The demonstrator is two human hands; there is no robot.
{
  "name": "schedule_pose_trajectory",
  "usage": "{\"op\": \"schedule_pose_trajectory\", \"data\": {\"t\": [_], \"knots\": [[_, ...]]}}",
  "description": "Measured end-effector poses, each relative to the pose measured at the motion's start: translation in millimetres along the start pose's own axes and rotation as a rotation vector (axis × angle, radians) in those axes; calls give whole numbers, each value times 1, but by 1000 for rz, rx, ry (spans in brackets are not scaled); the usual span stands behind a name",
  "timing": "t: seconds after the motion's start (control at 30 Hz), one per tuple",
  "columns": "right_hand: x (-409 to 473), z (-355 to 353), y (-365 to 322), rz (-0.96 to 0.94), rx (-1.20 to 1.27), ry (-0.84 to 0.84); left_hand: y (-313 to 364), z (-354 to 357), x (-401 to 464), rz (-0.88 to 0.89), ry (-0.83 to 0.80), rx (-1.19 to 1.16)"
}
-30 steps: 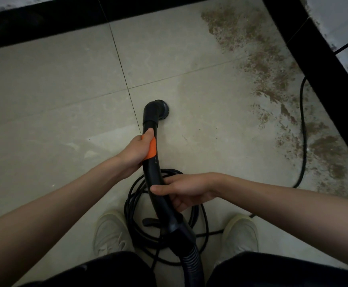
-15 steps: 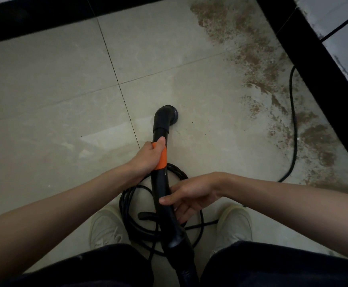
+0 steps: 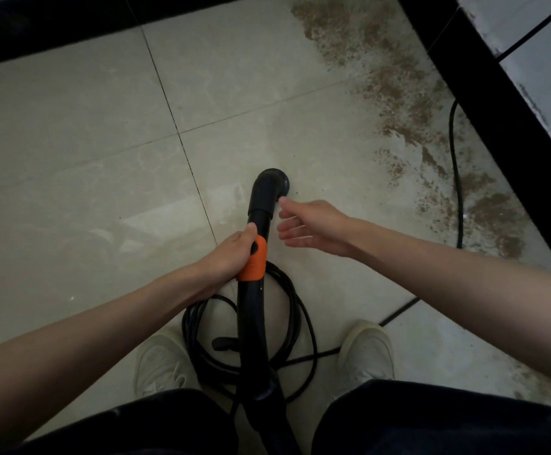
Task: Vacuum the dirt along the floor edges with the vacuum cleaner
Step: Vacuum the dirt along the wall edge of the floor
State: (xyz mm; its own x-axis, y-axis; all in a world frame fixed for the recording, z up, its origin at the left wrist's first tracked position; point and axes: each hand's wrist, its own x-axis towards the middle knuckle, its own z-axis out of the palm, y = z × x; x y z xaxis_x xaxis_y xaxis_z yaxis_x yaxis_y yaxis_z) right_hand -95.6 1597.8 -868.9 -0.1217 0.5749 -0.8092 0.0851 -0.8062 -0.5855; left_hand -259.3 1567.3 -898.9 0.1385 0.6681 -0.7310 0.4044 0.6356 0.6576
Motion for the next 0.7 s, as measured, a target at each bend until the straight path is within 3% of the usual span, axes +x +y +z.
{"op": "schedule_pose_trajectory", "data": {"t": [0.2, 0.53, 0.7], "knots": [[10, 11, 5, 12, -133, 36, -8, 9, 0, -125, -170, -110], [-3, -21, 17, 27, 142, 85, 22, 40, -6, -164, -309, -214], [-5, -47, 17, 4, 245, 167, 40, 64, 4, -111, -253, -161]]}}
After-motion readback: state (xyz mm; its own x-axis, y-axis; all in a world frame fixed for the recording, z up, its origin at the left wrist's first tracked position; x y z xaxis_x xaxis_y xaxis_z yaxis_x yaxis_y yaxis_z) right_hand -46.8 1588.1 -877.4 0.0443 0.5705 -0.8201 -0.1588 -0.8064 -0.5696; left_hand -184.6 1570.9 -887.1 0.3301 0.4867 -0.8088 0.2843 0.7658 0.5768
